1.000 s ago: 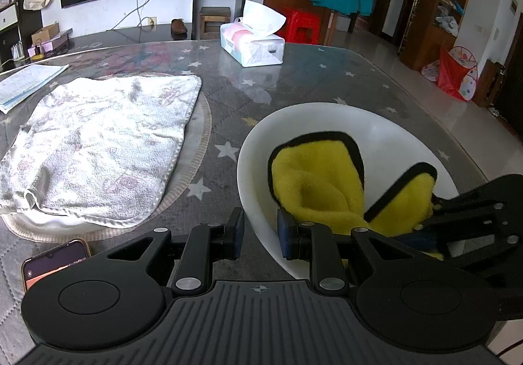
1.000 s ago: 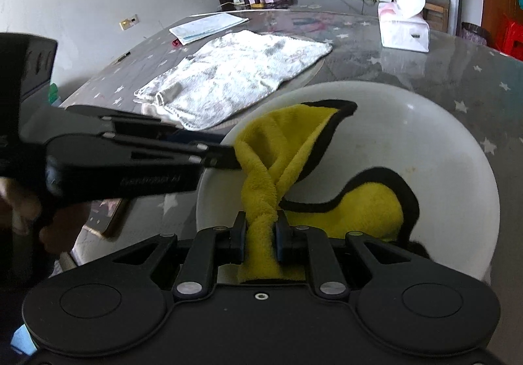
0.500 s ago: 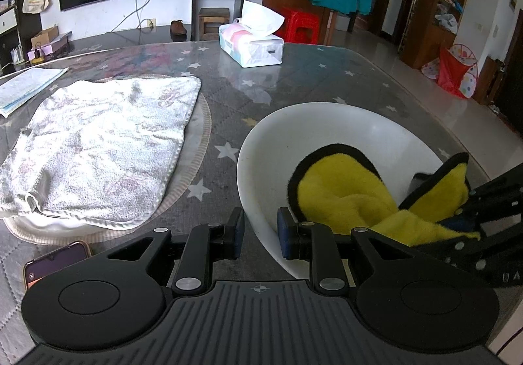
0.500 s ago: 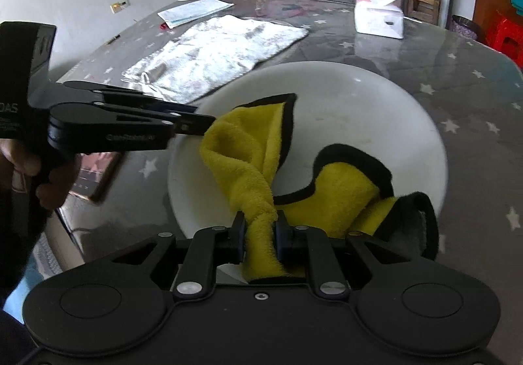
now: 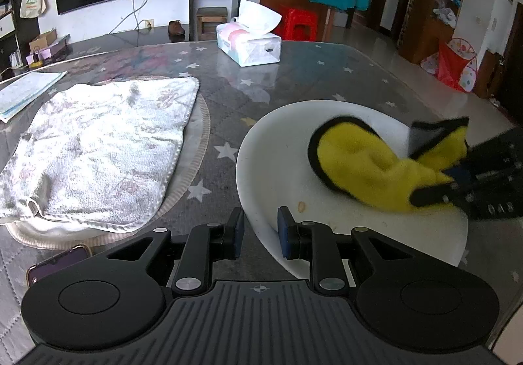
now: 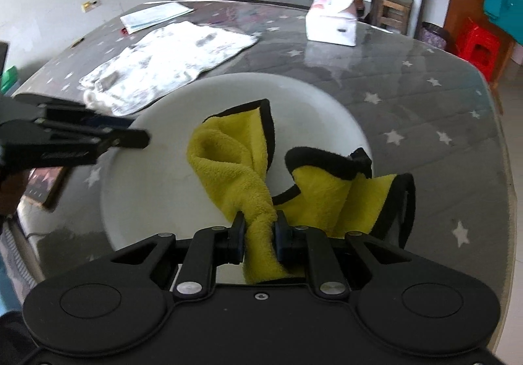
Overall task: Clean bowl
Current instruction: 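Wipe the bowl interior with the yellow cloth in the right gripper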
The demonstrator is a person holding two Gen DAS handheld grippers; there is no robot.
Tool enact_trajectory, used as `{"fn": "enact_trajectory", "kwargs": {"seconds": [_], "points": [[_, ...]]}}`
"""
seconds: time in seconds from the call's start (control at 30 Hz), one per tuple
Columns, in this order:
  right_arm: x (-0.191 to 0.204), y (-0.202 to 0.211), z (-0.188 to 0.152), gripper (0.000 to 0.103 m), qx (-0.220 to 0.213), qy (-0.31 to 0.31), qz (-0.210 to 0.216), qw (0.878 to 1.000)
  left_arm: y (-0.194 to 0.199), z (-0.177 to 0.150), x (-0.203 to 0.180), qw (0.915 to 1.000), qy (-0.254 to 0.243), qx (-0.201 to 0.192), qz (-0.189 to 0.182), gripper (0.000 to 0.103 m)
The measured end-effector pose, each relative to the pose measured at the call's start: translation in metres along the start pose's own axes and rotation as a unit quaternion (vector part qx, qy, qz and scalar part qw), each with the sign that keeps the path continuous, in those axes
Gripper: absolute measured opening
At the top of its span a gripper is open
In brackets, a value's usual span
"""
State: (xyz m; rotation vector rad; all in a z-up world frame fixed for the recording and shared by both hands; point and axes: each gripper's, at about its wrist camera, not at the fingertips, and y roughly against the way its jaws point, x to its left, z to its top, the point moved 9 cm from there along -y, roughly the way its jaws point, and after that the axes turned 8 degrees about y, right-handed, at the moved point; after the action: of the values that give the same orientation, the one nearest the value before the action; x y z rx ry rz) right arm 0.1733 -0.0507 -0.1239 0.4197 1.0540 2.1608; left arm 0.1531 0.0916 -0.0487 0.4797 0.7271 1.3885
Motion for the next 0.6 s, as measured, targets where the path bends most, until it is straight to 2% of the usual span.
{"fn": "enact_trajectory", "kwargs": {"seconds": [0.37, 0.6], "points": [[-0.017, -0.022, 0.022, 0.017, -0.021, -0.001, -0.036, 0.999, -0.001, 0.0, -0.001, 1.0, -0.008, 0.002, 0.002, 0.024], [-0.017, -0.039, 0.039, 0.017, -0.035, -0.004, -0.044, 0.998, -0.002, 0.001, -0.001, 1.0, -0.008, 0.003, -0.001, 0.024]]}}
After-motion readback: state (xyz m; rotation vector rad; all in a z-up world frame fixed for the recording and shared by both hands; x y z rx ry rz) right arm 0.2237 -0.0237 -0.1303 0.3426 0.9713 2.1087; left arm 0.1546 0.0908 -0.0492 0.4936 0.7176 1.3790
